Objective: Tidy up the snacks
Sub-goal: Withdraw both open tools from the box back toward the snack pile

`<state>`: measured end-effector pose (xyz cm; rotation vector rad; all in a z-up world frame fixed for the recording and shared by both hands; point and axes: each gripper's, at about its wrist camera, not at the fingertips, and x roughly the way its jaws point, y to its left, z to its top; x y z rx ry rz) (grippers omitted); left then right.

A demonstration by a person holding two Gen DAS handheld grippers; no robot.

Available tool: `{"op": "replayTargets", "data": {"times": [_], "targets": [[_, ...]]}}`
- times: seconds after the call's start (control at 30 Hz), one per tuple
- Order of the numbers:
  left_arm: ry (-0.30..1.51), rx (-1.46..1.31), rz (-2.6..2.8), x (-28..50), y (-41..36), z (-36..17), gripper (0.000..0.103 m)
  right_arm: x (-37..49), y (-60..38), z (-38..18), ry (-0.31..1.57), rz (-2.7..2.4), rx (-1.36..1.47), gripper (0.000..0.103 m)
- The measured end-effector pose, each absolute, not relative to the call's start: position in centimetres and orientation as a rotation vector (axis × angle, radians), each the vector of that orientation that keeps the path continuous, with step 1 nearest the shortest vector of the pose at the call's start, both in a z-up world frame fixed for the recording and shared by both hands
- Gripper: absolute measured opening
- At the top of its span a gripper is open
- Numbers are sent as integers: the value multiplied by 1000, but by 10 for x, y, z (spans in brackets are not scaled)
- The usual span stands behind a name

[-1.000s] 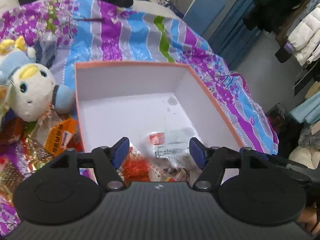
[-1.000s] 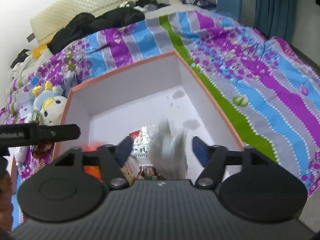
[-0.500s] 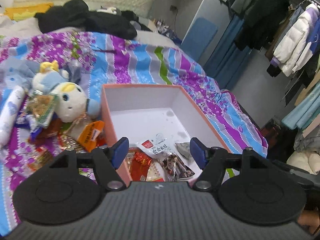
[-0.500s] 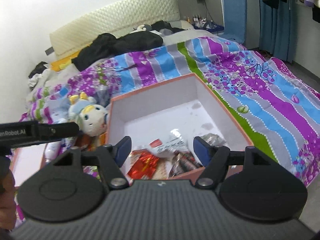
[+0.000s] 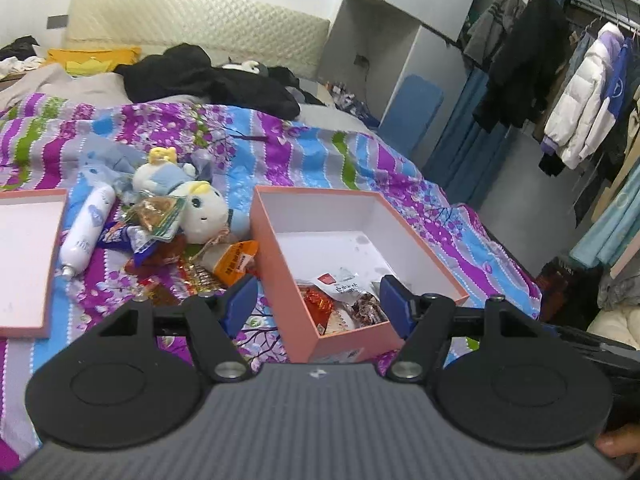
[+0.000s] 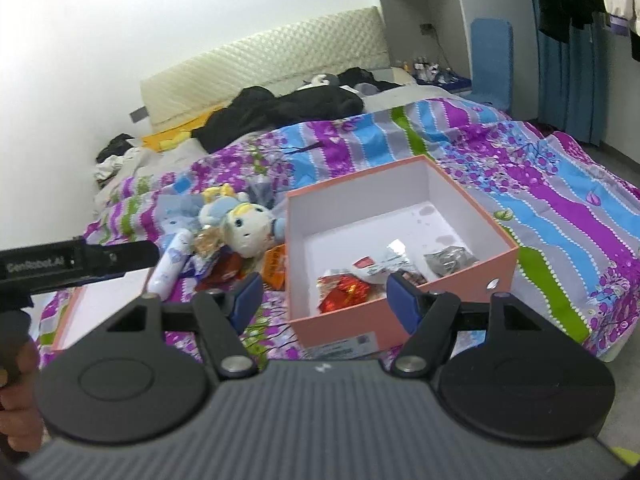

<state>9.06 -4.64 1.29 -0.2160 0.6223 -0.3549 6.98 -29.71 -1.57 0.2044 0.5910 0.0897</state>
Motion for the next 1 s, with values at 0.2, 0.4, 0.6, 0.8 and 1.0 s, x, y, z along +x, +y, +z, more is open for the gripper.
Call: {"op": "replayTargets", "data": {"times": [0.2,0.4,0.6,0.8,1.0], "targets": [[598,-220,-307,54,-25,5,72,53,-274,-20,589,157,186,70],[596,-236,-267,31,-9,-7,72,40,-256,-27,592,216,155,70],[624,-244,-231,29,-2,-21,72,41,-245,-35,611,239,124,70],[662,-244,-204,50,5,-36,73,59,-238,-41,627,253,71,70],[702,-249,-186,82,16,-53,76,90,-225,-50,652,278,-9,70]]}}
